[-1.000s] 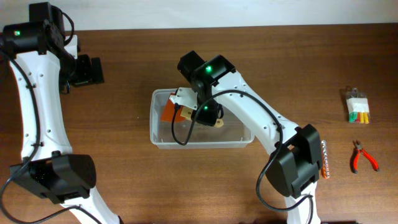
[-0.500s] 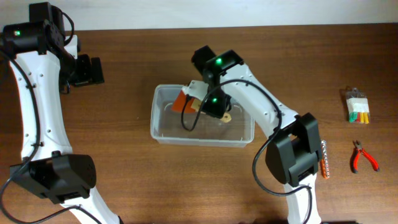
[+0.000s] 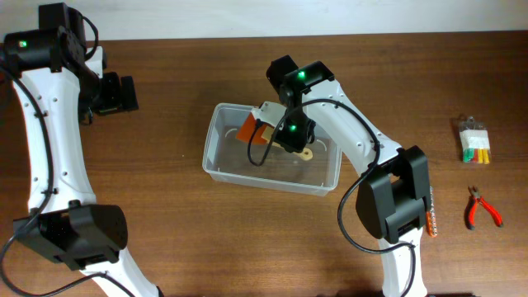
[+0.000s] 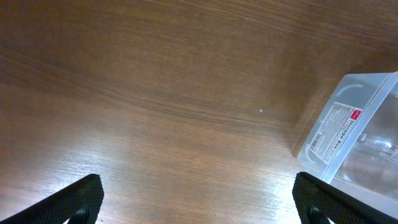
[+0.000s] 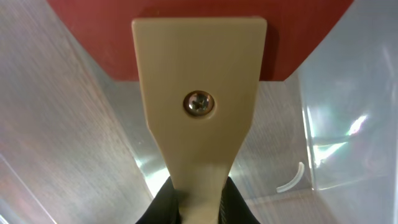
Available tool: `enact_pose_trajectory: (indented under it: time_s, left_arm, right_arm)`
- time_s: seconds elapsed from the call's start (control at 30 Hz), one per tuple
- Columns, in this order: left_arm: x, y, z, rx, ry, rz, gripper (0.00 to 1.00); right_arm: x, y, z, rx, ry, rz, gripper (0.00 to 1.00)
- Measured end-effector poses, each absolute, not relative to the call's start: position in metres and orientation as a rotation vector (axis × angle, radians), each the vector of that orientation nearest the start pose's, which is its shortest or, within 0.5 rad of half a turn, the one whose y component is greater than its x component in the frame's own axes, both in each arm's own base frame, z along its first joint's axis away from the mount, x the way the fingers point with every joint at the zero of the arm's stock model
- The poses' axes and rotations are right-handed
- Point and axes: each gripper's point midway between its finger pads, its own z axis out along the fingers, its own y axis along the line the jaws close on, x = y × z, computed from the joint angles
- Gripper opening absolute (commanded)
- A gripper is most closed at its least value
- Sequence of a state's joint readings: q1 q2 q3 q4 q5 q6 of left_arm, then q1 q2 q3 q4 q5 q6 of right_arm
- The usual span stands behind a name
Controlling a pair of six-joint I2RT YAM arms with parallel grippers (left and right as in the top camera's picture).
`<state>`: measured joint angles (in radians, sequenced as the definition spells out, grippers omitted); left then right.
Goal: Pack container
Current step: 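Lower the scraper into the container and open the right gripper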
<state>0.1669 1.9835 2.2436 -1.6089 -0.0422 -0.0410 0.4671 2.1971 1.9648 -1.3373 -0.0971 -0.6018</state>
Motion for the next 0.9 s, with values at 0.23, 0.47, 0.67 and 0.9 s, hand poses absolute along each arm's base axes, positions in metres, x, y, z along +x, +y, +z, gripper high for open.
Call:
enact_pose_trajectory:
  time_s: [0.23, 0.47, 0.67, 0.9]
  left_arm:
    - [0.395, 0.074, 0.237, -0.31, 2.905, 0.082, 0.99]
    - [0.395, 0.074, 0.237, -0.311, 2.905, 0.082, 0.99]
    - [0.395, 0.074, 0.237, -0.311, 2.905, 0.082, 0.99]
    - [0.395, 0.074, 0.237, -0.31, 2.905, 0.082, 0.99]
  right_arm:
    - [0.371, 0.207, 0.082, -1.602, 2.709, 0.165, 0.1]
    - [0.365, 0.211, 0.079, -1.629, 2.713, 0.186, 0.11]
    - [0.358, 0.224, 0.079, -1.695, 2.672, 0.19, 0.11]
    - [0.357, 0.226, 0.079, -1.719, 2.654, 0.188, 0.11]
